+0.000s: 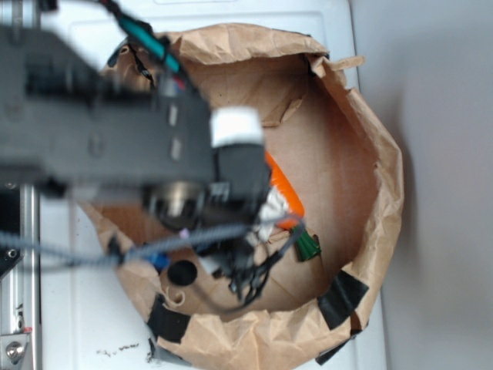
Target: Grab the white paper.
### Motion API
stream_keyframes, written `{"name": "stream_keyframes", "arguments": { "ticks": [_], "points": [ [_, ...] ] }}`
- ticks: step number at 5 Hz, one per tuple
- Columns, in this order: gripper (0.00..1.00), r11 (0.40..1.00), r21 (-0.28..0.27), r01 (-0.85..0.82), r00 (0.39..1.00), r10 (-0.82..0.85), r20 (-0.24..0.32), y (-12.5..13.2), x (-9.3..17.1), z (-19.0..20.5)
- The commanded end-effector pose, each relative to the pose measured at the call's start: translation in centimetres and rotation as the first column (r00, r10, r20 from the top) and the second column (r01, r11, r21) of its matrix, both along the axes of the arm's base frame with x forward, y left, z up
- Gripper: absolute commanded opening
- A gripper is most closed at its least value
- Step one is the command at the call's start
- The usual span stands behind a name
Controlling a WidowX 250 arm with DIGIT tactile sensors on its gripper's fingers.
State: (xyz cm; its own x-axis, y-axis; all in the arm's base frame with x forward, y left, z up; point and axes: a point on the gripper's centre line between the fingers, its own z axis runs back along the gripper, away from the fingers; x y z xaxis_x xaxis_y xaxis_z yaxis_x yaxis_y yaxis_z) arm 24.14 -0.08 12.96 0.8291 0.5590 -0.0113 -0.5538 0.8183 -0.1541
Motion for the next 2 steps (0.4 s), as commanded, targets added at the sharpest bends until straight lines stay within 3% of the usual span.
{"name": "stream_keyframes", "arguments": {
  "ticks": [1, 2],
  "points": [
    [0.0, 0.995, 0.103, -0.005, 0.991, -0.009, 0.134, 2.42, -0.68, 6.14],
    [0.0, 0.994, 0.103, 0.043, 0.983, -0.06, 0.173, 2.59, -0.84, 6.75]
  ]
}}
